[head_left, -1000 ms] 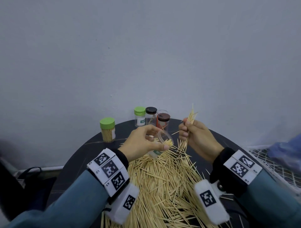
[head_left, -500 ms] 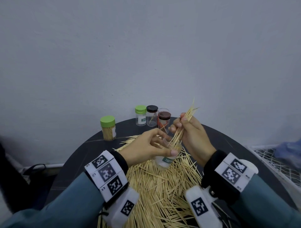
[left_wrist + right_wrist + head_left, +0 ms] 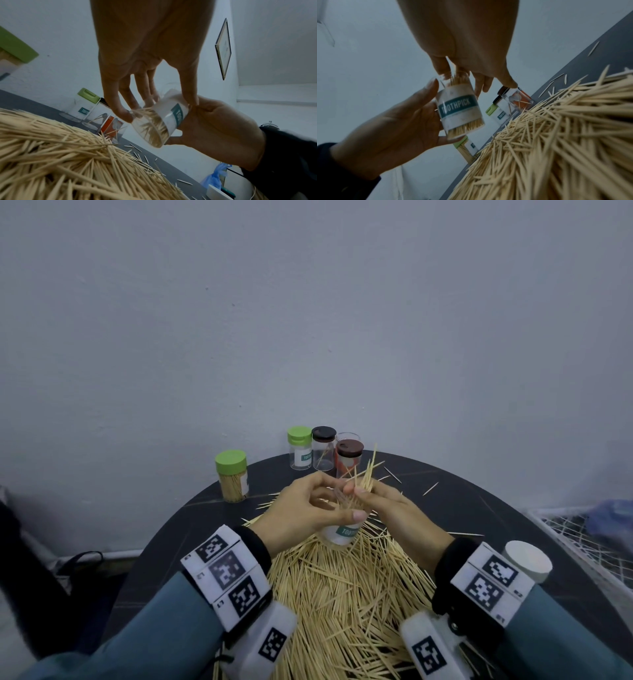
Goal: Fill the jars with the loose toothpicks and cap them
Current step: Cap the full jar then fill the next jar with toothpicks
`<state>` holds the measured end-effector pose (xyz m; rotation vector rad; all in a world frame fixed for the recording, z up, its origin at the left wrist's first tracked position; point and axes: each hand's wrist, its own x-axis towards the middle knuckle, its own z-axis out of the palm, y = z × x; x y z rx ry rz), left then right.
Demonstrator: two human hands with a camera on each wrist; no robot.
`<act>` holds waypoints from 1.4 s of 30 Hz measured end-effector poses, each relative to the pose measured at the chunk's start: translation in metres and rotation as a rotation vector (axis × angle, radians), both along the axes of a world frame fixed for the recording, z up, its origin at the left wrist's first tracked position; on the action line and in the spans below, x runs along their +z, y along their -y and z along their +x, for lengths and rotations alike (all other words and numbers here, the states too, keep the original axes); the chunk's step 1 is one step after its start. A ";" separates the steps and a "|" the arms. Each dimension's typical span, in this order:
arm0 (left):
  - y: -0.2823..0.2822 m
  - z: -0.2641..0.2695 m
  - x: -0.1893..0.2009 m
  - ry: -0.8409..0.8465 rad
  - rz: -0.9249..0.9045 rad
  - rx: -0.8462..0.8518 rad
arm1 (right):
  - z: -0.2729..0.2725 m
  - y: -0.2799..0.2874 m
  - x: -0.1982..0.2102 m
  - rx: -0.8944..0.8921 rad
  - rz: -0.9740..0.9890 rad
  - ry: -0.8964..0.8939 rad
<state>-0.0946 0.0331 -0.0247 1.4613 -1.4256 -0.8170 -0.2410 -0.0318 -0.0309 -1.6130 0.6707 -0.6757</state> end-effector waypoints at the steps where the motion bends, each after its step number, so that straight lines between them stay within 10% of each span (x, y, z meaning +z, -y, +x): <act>1: 0.000 0.000 0.000 0.009 0.000 0.002 | -0.001 0.001 0.001 0.008 -0.010 0.003; 42: 0.003 0.011 0.000 0.225 -0.196 0.253 | -0.014 0.017 0.008 -0.141 -0.406 0.006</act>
